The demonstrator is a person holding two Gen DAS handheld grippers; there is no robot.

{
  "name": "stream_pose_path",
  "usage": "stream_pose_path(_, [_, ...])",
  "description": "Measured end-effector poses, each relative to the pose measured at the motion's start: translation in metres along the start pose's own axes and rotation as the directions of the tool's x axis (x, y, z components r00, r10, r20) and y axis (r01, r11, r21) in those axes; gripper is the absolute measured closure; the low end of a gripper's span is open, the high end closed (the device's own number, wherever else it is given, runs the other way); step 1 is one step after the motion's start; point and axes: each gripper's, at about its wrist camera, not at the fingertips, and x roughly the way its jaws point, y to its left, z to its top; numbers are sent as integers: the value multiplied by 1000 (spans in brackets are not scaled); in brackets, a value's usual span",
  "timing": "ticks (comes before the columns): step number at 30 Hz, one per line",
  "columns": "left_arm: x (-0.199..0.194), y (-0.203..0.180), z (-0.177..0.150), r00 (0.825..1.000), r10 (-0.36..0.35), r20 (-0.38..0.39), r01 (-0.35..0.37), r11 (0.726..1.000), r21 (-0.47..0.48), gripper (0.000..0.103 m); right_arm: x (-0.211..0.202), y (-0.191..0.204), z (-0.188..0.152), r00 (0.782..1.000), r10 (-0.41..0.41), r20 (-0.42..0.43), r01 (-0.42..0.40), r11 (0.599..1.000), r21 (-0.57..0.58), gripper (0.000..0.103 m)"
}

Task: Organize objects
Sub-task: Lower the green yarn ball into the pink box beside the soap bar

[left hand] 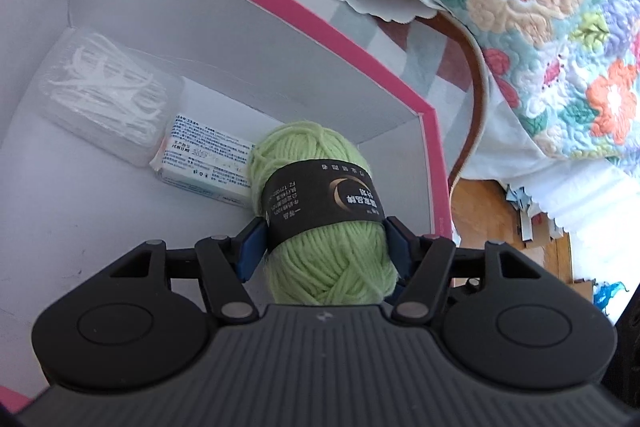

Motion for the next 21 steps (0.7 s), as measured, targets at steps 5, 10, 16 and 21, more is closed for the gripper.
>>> stream_pose_path(5, [-6, -6, -2, 1000, 31, 5, -31, 999, 39, 40, -10, -2, -6, 1000, 17, 8, -18, 1000, 16, 48])
stream_pose_path(10, [-7, 4, -6, 999, 14, 32, -12, 999, -38, 40, -25, -16, -15, 992, 96, 86, -106, 987, 120, 49])
stream_pose_path(16, [-10, 7, -7, 999, 38, 27, -37, 999, -35, 46, -31, -23, -21, 986, 106, 125, -123, 983, 134, 64])
stream_pose_path(21, [-4, -6, -15, 997, 73, -15, -72, 996, 56, 59, -39, -25, -27, 983, 110, 145, -124, 988, 95, 65])
